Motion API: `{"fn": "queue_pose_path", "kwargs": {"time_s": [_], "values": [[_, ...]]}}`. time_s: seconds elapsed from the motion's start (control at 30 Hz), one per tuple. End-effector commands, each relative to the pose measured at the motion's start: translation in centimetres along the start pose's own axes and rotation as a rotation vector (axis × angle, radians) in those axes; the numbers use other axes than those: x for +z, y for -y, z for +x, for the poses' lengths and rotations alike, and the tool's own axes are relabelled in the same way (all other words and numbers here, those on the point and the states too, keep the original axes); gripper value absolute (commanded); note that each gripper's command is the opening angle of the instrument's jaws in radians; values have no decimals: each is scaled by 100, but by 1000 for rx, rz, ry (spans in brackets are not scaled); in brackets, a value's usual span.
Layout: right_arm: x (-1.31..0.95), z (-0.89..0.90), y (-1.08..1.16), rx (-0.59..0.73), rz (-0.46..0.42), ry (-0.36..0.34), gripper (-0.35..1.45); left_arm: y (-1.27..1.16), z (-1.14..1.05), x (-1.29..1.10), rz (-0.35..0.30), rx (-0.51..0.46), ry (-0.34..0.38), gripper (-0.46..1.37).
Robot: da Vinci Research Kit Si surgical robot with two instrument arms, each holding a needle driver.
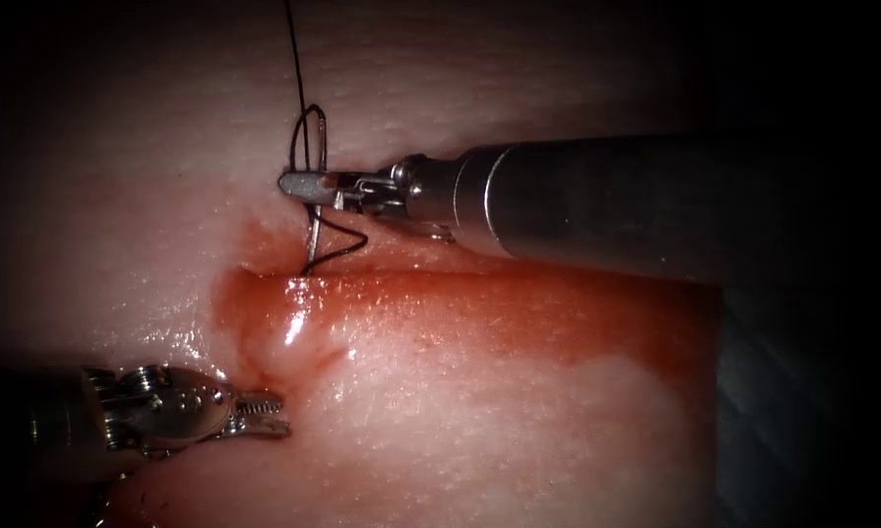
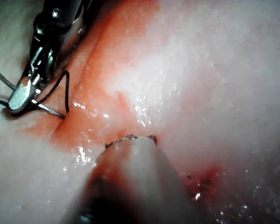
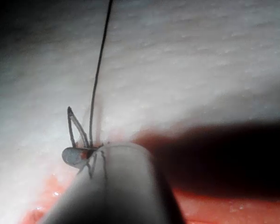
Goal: Wound Closure
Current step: Throw the needle through the tissue beneth the incision with the right driver
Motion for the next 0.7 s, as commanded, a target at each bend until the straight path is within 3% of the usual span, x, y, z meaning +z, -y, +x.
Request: {"fn": "queue_pose_path", "kwargs": {"time_s": [0.03,0.7], "values": [[1,-2,-3,26,-6,-1,-35,0,0,0,-3,1,0,18],[6,-81,2,157,-44,85,-35,2,0,-1,-5,3,0,18]]}}
